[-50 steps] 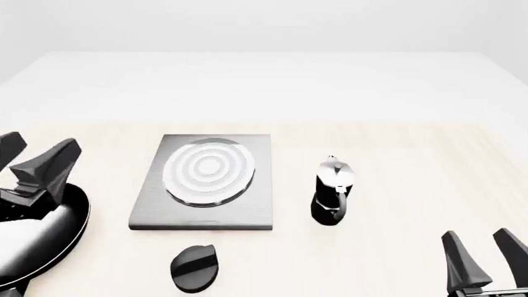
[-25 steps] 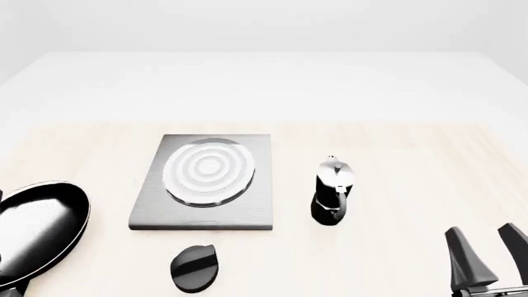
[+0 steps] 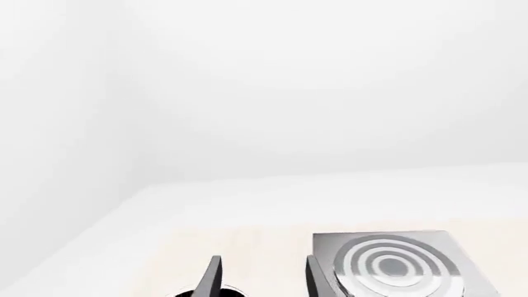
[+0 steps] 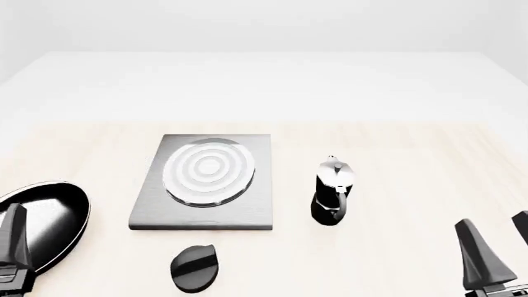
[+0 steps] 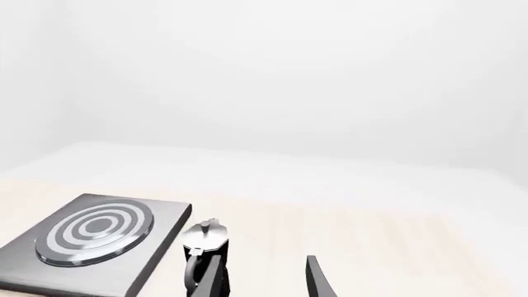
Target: Turn on the stove and put the moka pot on it.
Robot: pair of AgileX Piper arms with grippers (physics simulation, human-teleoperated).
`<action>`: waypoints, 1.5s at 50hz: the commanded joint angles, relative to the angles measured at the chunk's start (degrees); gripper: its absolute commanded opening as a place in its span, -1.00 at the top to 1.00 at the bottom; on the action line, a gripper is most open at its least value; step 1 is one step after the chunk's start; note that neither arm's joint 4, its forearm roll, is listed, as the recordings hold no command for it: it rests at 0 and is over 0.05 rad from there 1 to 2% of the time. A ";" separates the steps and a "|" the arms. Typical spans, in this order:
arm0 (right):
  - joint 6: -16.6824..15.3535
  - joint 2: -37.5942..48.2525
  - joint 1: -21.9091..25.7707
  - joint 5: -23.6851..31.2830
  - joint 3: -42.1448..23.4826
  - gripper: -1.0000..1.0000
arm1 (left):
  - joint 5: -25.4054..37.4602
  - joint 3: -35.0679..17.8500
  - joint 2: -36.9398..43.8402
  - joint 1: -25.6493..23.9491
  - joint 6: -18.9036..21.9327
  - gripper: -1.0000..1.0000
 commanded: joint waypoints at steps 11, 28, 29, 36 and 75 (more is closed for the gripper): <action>-6.23 5.89 4.85 3.24 -6.13 -1.00 | -3.59 5.09 -0.25 1.08 0.84 -1.00; -3.11 21.44 4.89 0.93 -13.44 -1.00 | -4.13 5.94 -0.25 0.20 2.63 -1.00; -2.55 21.58 5.51 0.92 -13.73 -1.00 | -4.11 5.89 -0.25 0.07 2.71 -1.00; -2.03 25.05 6.73 -0.34 -14.85 -1.00 | -4.57 6.32 -0.25 -0.63 2.95 -1.00; 2.53 44.21 13.48 -7.49 -17.38 -1.00 | -6.72 9.69 -0.25 -2.05 2.96 -1.00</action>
